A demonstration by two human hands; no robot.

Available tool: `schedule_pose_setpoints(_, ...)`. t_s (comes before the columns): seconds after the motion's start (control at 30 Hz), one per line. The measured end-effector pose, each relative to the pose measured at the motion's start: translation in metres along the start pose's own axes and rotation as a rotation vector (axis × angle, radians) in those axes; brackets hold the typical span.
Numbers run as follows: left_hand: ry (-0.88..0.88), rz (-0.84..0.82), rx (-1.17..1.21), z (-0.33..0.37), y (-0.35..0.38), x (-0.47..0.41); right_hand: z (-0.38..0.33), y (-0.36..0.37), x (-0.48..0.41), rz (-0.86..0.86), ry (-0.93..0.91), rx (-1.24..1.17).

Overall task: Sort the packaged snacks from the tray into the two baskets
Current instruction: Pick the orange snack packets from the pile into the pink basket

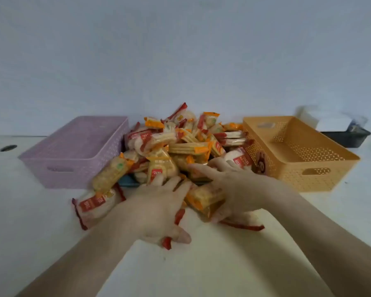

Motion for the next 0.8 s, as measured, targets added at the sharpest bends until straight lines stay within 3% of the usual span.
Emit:
schedule_pose_setpoints(0.13, -0.026, 0.206, 0.044, 0.0, 0.004, -0.008, 0.008, 0.017, 0.001, 0.279, -0.023, -0.164)
schedule_pose_setpoints(0.23, -0.101, 0.369, 0.175, -0.006, 0.005, -0.006, 0.011, 0.022, 0.001, 0.38, -0.059, -0.361)
schedule_pose_setpoints(0.43, -0.182, 0.805, 0.695, -0.022, 0.006, -0.001, 0.02, 0.001, 0.011, 0.605, 0.082, -0.751)
schedule_pose_setpoints(0.67, -0.198, 1.123, 0.82, -0.02, -0.006, 0.012, 0.027, -0.008, 0.028, 0.381, 0.23, -0.996)
schedule_pose_setpoints(0.73, -0.221, 1.119, 0.886, -0.018, -0.009, 0.016, 0.016, -0.01, 0.03, 0.343, 0.181, -1.054)
schedule_pose_setpoints(0.8, -0.254, 1.078, 0.801, -0.02, -0.013, 0.021, 0.0, -0.009, 0.025, 0.297, 0.097, -0.985)
Point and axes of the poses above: each hand's wrist, its own x-axis away from the middle knuckle, its own y-axis out of the palm, z = x × y, the point moved 3 cm from there along -x, towards the middle knuckle, and after that the axes turned 6 degrees about y, right-handed, at the moved point
